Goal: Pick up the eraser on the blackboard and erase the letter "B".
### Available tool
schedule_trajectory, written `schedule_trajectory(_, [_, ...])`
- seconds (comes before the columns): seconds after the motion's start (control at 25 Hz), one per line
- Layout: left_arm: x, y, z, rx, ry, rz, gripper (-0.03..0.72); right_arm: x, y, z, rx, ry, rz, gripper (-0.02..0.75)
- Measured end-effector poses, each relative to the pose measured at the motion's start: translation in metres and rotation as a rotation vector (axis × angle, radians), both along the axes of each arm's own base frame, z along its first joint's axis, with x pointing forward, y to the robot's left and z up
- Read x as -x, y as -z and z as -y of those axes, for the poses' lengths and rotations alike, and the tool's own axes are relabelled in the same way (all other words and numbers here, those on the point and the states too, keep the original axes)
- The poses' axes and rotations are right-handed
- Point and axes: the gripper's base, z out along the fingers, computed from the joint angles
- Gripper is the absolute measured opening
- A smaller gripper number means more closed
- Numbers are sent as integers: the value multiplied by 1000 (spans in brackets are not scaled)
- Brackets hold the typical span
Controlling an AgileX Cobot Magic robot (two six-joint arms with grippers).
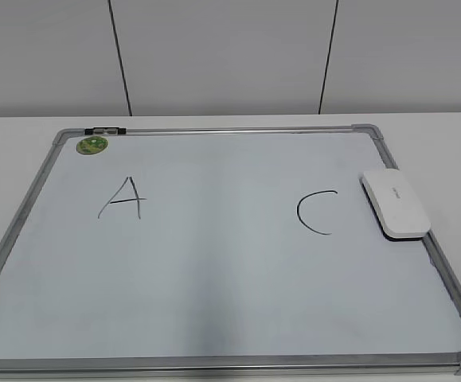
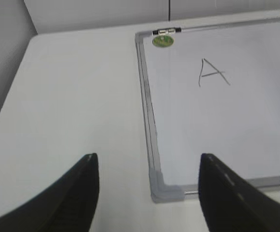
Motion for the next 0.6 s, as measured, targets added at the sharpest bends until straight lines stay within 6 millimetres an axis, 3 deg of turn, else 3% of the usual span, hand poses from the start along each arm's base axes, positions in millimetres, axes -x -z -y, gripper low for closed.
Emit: schedule_trajectory(0.6, [-2,-3,0,3,1,41,443,0,0,0,0,0,0,591])
